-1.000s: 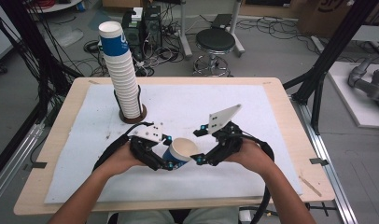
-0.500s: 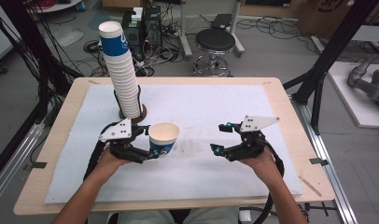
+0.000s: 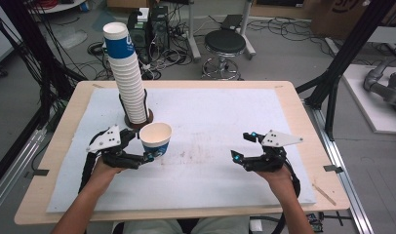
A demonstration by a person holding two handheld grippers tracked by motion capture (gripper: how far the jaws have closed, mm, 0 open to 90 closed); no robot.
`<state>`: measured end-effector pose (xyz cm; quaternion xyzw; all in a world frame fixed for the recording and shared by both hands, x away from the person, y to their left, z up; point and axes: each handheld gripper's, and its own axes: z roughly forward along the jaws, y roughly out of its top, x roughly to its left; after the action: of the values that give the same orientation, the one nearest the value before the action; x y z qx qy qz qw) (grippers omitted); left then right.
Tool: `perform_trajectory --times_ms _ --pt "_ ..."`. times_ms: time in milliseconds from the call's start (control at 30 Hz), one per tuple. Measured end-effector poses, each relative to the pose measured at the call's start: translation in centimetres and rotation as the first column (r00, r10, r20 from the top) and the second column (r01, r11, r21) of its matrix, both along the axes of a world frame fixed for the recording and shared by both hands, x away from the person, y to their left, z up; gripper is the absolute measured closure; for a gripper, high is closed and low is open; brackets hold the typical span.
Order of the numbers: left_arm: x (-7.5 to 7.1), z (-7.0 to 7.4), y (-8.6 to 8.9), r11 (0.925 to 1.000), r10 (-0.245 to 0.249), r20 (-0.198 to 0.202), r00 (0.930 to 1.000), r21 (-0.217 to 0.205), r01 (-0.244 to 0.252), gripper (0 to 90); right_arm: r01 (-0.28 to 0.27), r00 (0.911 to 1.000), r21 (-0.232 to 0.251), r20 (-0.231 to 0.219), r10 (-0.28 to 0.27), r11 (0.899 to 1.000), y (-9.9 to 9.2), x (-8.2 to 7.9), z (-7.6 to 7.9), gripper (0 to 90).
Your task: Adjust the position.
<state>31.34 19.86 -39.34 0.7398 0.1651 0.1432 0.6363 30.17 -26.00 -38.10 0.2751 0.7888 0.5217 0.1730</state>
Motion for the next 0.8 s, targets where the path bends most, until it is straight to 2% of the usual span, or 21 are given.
perform_trajectory --times_ms 167,367,567,800 --pt "-0.2 -0.2 0.9 0.9979 0.048 -0.004 0.9988 -0.043 -0.049 29.5 0.022 0.9997 0.01 0.006 -0.022 1.0 -0.7 -0.3 0.0 21.3" --pt "-0.9 -0.5 1.7 0.9947 0.084 0.009 0.9964 -0.06 -0.083 29.3 0.045 0.9989 0.022 0.013 -0.045 0.999 -1.2 -0.3 -0.2 21.3" --pt "-0.9 -0.7 2.6 0.9932 0.094 0.008 0.9956 -0.069 -0.093 29.2 0.052 0.9985 0.026 0.016 -0.052 0.998 -1.3 -0.2 -0.1 21.3" --pt "-1.0 -0.8 2.6 0.9927 0.085 0.013 0.9963 -0.087 -0.084 29.0 0.034 0.9992 0.025 0.018 -0.034 0.999 -1.2 -0.2 -0.2 21.4"
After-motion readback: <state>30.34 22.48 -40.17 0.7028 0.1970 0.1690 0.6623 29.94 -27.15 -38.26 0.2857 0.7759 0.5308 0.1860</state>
